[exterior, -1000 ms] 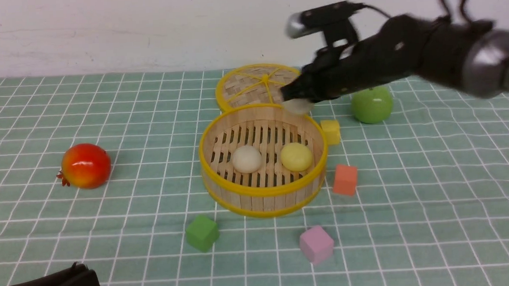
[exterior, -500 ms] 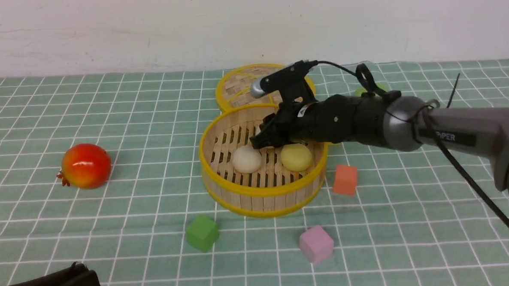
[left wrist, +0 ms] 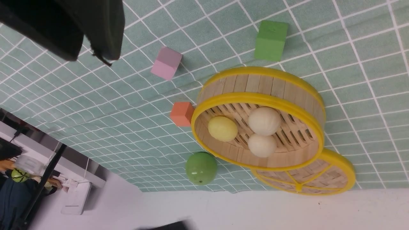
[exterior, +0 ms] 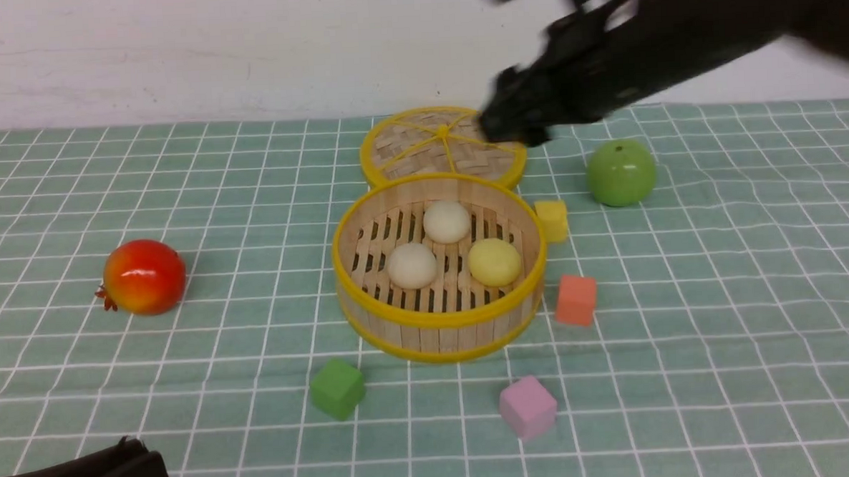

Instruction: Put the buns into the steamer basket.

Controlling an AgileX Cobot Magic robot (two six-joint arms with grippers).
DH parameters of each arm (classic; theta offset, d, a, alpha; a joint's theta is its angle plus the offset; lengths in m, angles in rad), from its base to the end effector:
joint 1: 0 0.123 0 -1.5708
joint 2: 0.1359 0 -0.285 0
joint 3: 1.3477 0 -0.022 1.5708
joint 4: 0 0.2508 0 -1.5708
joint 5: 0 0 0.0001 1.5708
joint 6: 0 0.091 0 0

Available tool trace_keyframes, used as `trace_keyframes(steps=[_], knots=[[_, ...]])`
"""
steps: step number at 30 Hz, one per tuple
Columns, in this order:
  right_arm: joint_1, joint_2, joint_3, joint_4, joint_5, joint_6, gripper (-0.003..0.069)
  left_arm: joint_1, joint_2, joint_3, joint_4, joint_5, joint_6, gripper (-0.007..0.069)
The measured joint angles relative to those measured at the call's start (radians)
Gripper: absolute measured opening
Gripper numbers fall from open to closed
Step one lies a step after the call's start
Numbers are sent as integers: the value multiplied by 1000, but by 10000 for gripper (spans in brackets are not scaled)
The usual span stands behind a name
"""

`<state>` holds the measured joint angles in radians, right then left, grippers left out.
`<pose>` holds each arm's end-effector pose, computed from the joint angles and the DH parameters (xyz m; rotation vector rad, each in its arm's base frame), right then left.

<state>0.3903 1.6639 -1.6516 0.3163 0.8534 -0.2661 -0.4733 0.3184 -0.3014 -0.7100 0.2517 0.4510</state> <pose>0.3411 0.1634 0.3807 -0.6324 2.2527 0.4431 0.0659 -0.0504 0.2766 0.3233 1.7070 -0.6700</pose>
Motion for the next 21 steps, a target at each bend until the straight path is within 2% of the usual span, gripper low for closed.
trace_keyframes(steps=[2, 5, 6, 7, 10, 13, 21], knots=[[-7, -51, 9, -25, 124, 43, 360, 0, 0, 0, 0, 0, 0, 111], [-10, -180, 92, -89, 318, 143, 189, 0, 0, 0, 0, 0, 0, 113], [-10, -187, 92, -91, 318, 143, 179, 0, 0, 0, 0, 0, 0, 113], [-10, -230, 134, -96, 350, 173, 115, 0, 0, 0, 0, 0, 0, 114], [-10, -318, 218, -96, 389, 224, 3, 0, 0, 0, 0, 0, 0, 119], [-10, -399, 287, -85, 397, 266, -20, 0, 0, 0, 0, 0, 0, 123], [-10, -498, 328, -68, 401, 283, -20, 0, 0, 0, 0, 0, 0, 127]])
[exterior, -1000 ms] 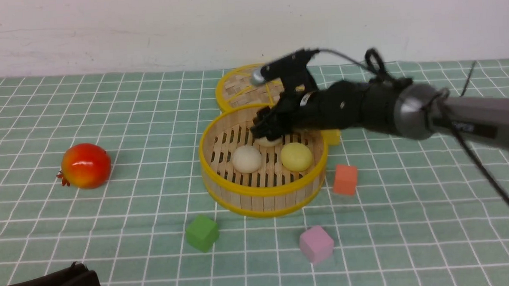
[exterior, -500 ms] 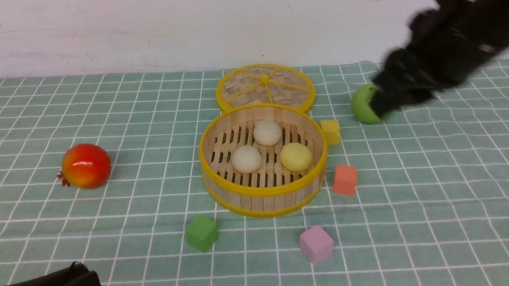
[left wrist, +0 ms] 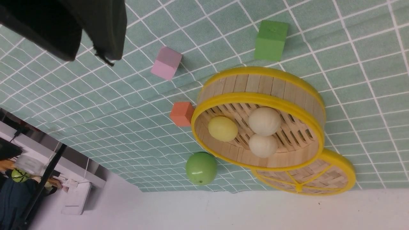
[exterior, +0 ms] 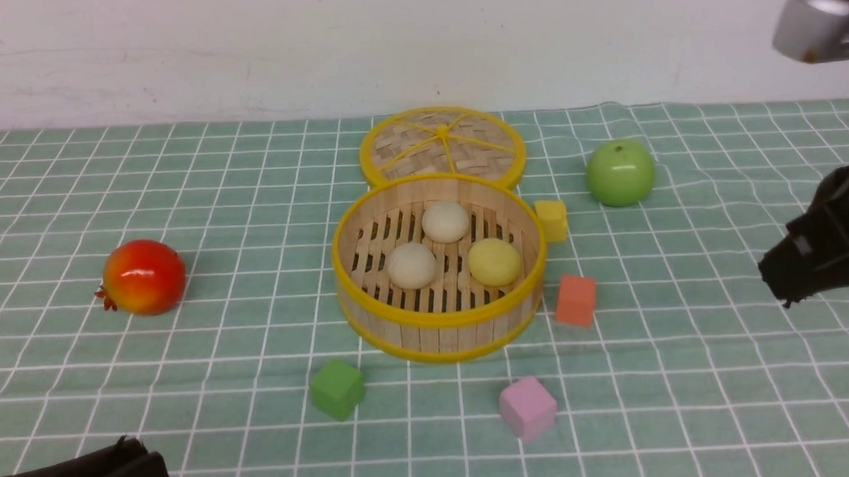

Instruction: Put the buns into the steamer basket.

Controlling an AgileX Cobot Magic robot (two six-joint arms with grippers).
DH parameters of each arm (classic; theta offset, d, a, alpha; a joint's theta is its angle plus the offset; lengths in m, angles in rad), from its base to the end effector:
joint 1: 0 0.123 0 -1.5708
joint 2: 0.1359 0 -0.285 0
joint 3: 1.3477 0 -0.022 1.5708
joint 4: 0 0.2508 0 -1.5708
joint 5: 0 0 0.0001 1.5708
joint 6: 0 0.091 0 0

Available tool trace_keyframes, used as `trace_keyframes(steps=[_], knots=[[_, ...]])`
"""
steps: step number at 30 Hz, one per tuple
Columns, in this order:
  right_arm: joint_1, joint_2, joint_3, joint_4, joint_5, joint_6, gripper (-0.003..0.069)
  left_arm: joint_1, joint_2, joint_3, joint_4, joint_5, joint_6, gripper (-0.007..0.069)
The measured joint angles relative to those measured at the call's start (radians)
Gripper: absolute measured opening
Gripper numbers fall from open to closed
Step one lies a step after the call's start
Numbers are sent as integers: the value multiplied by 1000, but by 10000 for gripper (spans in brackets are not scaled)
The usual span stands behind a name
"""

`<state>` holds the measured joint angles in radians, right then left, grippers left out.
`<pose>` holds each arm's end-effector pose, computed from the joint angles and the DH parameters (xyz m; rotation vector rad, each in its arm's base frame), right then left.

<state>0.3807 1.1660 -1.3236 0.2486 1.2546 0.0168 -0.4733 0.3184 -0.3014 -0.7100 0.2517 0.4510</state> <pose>0.1870 0.0978 0.4054 -0.4591 2.5623 0.4796 0.0659 -0.0504 0.2766 0.3233 1.7070 -0.6700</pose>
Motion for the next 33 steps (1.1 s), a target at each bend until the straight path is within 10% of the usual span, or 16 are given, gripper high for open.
trace_keyframes(steps=[11, 22, 33], knots=[[0, -180, 90, -146, -37, -37, -16, 0, 0, 0, 0, 0, 0, 131], [-244, -923, 1125, -277, -923, -42, -15, 0, 0, 0, 0, 2, 0, 132], [-304, -1176, 1345, -272, -893, 0, -13, 0, 0, 1, -1, 1, 0, 143]])
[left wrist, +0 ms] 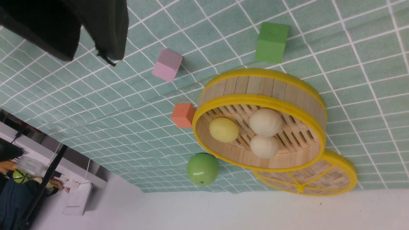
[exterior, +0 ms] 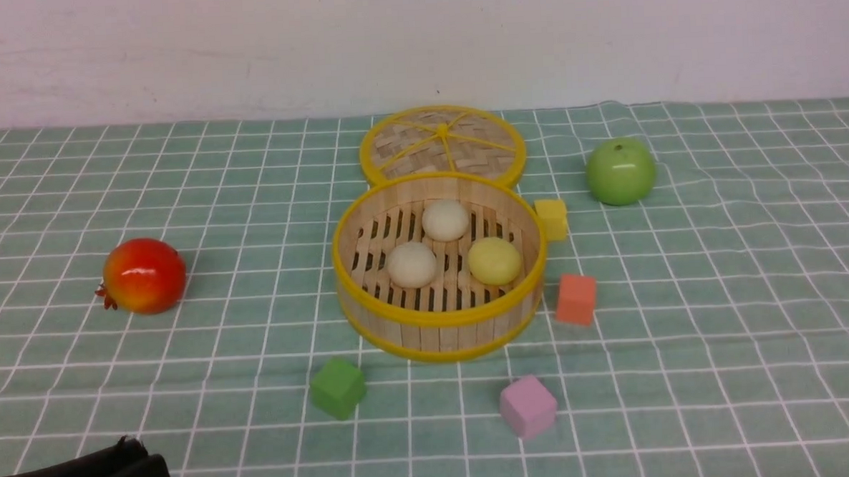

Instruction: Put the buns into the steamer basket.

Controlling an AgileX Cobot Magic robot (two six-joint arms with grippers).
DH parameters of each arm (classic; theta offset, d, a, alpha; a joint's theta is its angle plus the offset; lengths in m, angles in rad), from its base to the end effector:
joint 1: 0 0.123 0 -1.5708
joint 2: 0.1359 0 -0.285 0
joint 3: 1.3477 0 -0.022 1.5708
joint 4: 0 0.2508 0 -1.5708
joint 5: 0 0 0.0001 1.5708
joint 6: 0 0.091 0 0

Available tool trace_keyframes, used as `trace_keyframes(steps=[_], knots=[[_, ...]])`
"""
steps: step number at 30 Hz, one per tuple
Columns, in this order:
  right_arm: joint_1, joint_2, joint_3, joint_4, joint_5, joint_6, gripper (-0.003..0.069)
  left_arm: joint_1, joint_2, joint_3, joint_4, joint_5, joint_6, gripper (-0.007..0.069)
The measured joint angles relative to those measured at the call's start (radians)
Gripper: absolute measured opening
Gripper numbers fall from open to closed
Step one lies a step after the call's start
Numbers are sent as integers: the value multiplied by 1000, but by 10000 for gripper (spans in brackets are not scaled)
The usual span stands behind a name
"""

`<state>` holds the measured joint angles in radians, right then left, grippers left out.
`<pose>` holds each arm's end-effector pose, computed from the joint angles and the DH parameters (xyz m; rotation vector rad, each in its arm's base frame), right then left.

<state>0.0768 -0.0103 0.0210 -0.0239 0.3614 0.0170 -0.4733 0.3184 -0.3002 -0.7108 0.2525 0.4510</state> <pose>0.0528 0.0033 0.1741 -0.0703 1.8545 0.0418 0.0659 -0.0505 0.2761 0.3234 1.7088 -0.6708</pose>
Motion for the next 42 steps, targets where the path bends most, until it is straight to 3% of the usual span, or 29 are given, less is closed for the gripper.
trace_keyframes(steps=[31, 40, 42], knots=[[-4, 0, -2, 7, 10, 0, 1, 0, 0, 0, 4, -2, 3, 173], [-4, 0, -2, 8, 10, 0, 10, 7, -8, 65, 74, -288, 22, 175], [-4, 0, -2, 8, 10, 0, 10, 43, -35, 114, 156, -367, -57, 174]])
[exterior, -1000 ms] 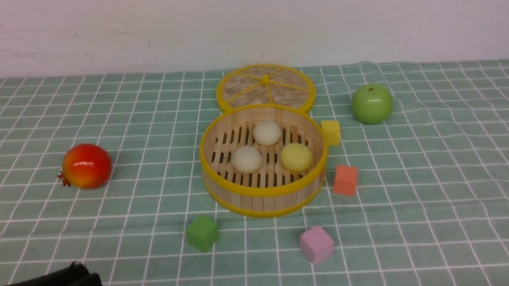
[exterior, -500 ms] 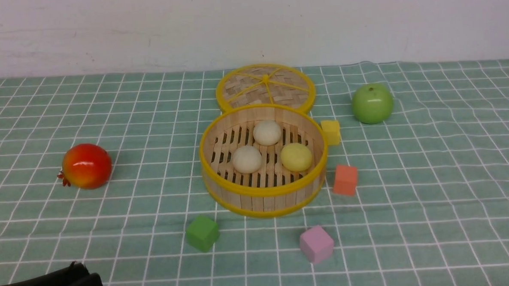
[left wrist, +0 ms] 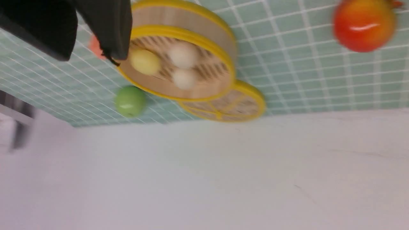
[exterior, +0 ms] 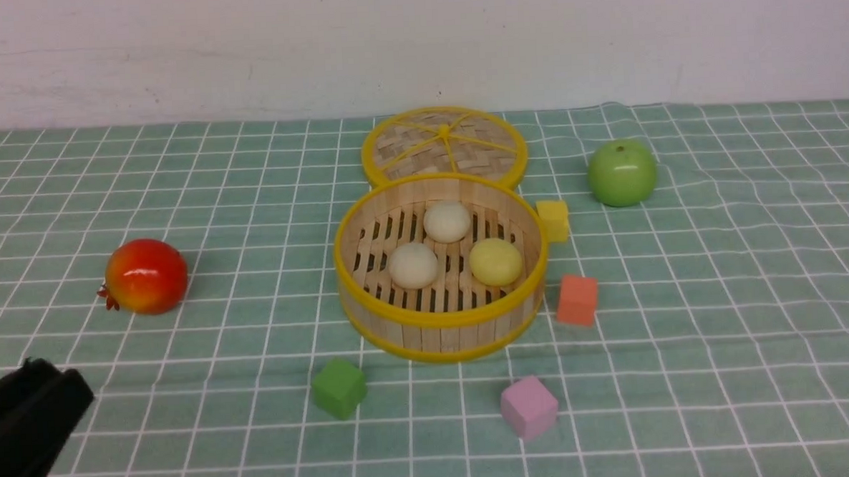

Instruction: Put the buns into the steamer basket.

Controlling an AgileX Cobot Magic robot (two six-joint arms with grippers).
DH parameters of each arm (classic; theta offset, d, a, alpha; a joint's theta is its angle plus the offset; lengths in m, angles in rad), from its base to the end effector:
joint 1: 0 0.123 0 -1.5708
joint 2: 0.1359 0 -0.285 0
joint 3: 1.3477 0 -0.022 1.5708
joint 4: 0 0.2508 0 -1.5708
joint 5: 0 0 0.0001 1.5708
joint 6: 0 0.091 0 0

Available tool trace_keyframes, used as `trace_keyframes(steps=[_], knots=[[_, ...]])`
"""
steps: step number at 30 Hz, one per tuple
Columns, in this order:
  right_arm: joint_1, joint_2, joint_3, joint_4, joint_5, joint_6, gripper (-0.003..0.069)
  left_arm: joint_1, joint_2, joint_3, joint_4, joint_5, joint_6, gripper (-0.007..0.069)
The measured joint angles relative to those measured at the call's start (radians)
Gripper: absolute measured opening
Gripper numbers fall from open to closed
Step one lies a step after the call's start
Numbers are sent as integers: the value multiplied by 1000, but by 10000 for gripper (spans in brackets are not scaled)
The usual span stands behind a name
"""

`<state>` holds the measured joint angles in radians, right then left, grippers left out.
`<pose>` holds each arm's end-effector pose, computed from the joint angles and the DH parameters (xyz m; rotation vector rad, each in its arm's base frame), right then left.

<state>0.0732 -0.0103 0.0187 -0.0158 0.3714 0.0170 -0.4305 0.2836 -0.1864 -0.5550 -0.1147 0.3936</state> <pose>0.0525 0.0033 0.1740 -0.0621 1.8626 0.0469 0.0761 -0.0290 0.2664 0.1542 1.4903 -0.4312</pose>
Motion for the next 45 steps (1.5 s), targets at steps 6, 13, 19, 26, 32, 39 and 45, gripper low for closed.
trace_keyframes(steps=[6, 13, 19, 26, 32, 39, 45], knots=[[0, 0, 0, 0, 0, 0, 20, 179, -105, 85, 352, -6, -401, 39], [0, 0, 0, 0, 1, 0, 22, 330, -266, 150, 593, 107, -667, -14], [0, 0, 0, 0, 2, 0, 29, 355, -294, 209, 603, 332, -705, -14], [0, 0, 0, 0, 2, 0, 36, 356, -294, 217, 580, 501, -719, -14], [0, 0, 0, 0, 2, 0, 39, 356, -294, 217, 540, 501, -710, -14], [0, 0, 0, 0, 2, 0, 39, 356, -294, 217, 509, 500, -679, -14], [0, 0, 0, 0, 2, 0, 44, 356, -294, 217, 492, 498, -676, -14]])
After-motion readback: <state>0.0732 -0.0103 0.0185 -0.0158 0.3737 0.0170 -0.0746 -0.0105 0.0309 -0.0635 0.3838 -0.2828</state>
